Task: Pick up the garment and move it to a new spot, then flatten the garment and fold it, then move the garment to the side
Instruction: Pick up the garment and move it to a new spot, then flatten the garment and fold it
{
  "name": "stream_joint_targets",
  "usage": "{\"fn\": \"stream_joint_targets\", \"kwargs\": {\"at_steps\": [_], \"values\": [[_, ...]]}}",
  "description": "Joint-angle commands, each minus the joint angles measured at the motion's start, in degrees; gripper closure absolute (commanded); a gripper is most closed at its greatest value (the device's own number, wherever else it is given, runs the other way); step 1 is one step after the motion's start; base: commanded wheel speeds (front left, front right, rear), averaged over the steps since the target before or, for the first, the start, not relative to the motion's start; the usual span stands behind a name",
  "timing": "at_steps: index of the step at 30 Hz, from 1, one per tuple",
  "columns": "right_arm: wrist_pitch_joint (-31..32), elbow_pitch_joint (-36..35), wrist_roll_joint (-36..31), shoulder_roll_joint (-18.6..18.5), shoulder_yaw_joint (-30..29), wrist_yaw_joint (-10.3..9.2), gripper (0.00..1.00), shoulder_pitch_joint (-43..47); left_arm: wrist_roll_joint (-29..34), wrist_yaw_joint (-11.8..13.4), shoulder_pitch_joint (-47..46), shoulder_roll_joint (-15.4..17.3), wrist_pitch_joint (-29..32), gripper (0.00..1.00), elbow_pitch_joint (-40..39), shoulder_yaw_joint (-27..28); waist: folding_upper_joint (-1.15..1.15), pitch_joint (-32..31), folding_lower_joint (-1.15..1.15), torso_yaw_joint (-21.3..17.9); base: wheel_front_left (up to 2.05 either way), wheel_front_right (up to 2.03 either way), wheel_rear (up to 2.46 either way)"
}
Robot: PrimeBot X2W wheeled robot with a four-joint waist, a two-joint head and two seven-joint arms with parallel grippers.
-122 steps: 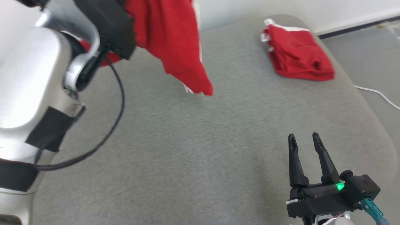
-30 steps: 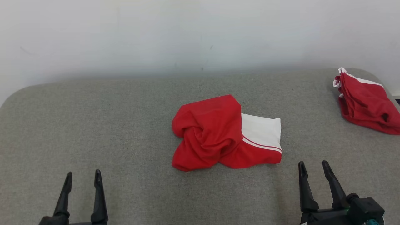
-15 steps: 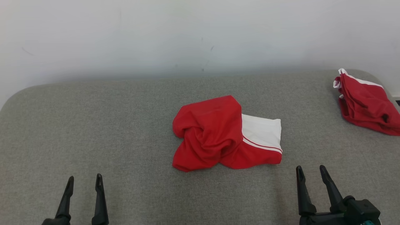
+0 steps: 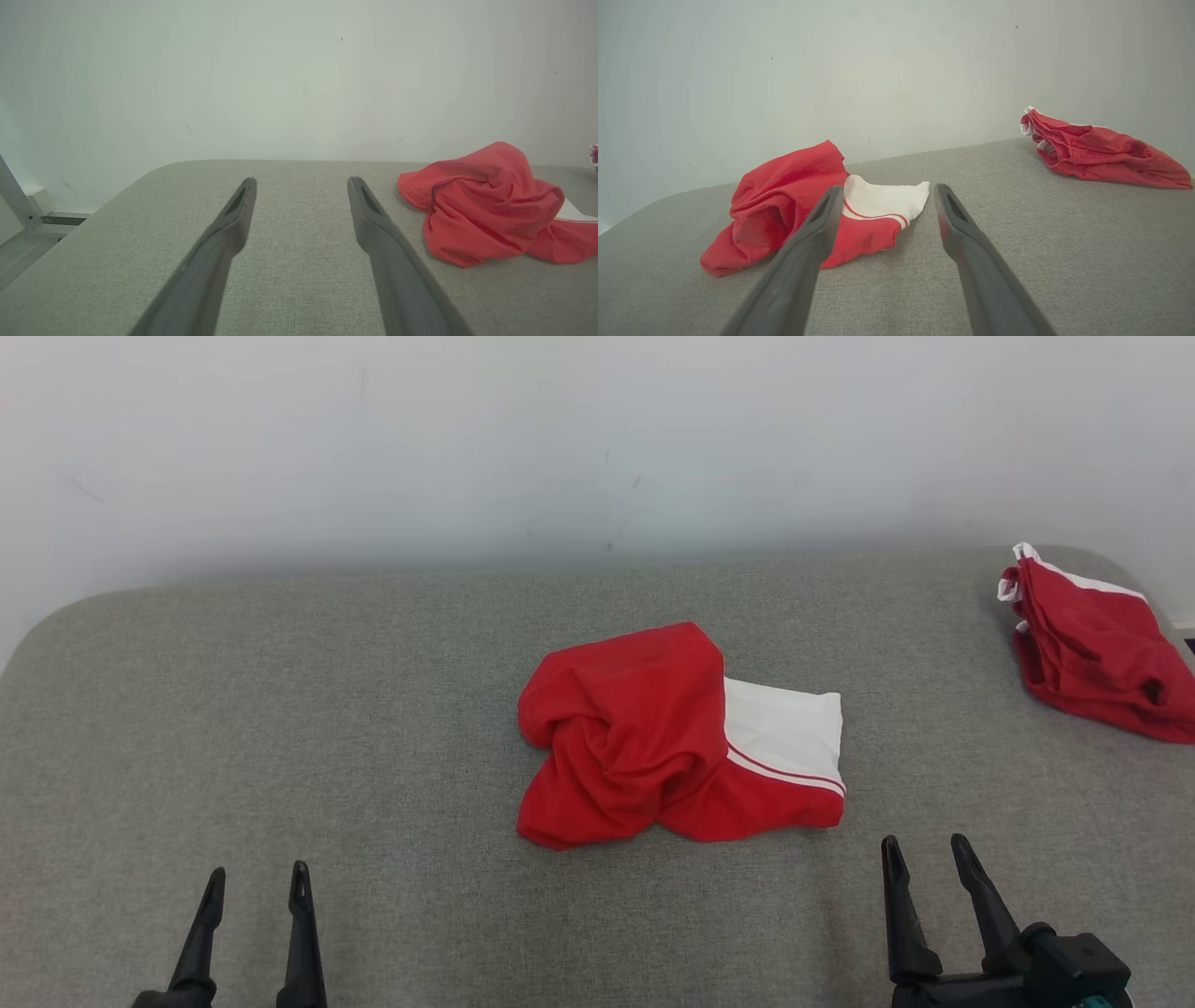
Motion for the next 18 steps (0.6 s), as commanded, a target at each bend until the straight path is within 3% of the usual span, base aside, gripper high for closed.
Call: {"fn": "stream_joint_targets", "kwargs": {"at_steps": [1, 18], "values": [[0.0, 0.05, -0.17, 0.21, 0.07, -0.15, 0.0, 0.33, 0.28, -0.01, 0.08, -0.23, -0.19, 0.0, 0.1, 0.21, 0.0, 0.0, 0.0, -0.03, 0.0, 0.0, 0.0], [0.0, 0.25, -0.22, -0.06, 0.05, -0.15, 0.0, 0.6, 1.39, -1.01, 0.27, -0.76, -0.19, 0.0, 0.58, 1.24, 0.0, -0.21, 0.0, 0.02, 0.0, 0.0, 0.0]]}}
